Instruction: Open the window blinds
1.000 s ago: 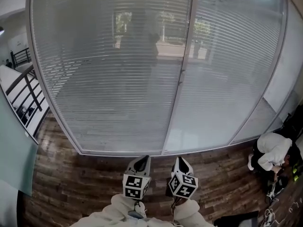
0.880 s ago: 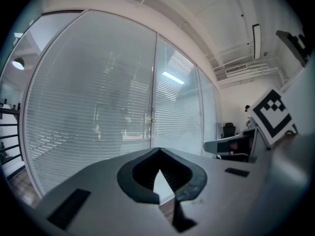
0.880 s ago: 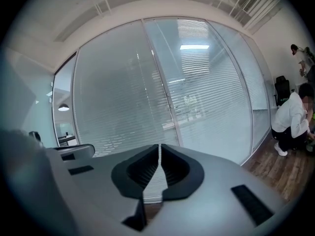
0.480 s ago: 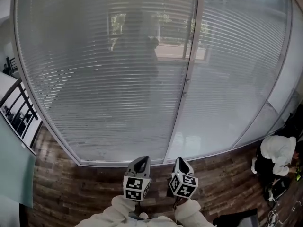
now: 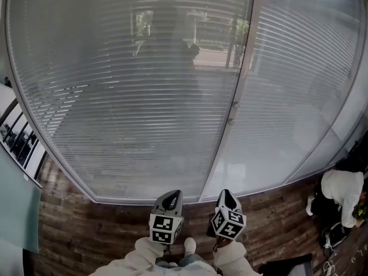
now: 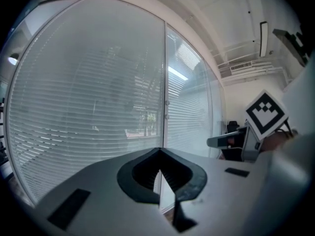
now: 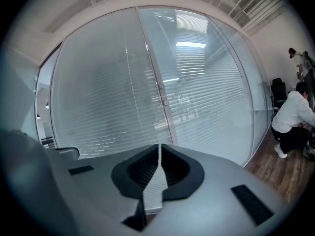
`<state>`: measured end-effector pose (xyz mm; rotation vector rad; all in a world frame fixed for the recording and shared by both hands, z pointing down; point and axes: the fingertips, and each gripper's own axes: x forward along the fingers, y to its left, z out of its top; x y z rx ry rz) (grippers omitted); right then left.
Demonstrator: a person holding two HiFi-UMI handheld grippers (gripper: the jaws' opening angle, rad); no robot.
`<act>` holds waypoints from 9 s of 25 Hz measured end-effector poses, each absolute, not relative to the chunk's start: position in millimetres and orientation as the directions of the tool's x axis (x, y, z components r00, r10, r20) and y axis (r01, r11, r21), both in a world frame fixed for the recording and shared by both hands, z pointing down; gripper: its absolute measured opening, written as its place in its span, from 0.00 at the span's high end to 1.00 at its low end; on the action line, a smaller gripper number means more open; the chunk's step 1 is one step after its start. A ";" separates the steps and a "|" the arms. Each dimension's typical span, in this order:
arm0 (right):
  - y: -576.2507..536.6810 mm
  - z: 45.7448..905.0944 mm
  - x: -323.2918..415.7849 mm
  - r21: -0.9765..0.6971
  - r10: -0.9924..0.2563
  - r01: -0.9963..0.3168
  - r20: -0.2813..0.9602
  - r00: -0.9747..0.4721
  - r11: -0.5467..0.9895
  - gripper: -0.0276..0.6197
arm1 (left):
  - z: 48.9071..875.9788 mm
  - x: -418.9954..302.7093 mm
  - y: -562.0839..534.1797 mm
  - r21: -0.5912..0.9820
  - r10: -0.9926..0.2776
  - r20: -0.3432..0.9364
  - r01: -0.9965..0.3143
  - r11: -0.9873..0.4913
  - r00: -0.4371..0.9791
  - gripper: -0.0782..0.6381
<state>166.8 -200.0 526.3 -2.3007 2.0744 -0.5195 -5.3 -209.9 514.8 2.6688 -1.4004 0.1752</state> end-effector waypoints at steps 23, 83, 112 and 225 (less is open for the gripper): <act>-408.3 393.3 249.1 -0.445 -0.998 -0.895 -0.069 0.003 0.028 0.93 | 490.8 57.0 -380.0 0.047 -0.866 0.135 -0.876 -0.480 0.482 0.89; -504.6 357.4 243.8 0.844 -0.995 -0.535 0.068 0.069 0.020 0.76 | 513.0 18.4 -420.9 0.006 -0.876 0.152 -0.887 -0.462 0.458 0.89; -487.4 358.8 286.7 -0.874 -0.963 -0.439 -0.107 -0.248 0.210 0.59 | 527.5 48.9 -431.2 -0.005 -0.835 0.184 -0.849 -0.528 0.518 0.89; -445.5 328.0 201.3 0.490 -0.987 -0.872 -0.134 -0.083 0.007 0.76 | 494.0 -14.1 -409.6 0.088 -0.925 0.107 -0.930 -0.356 0.364 0.89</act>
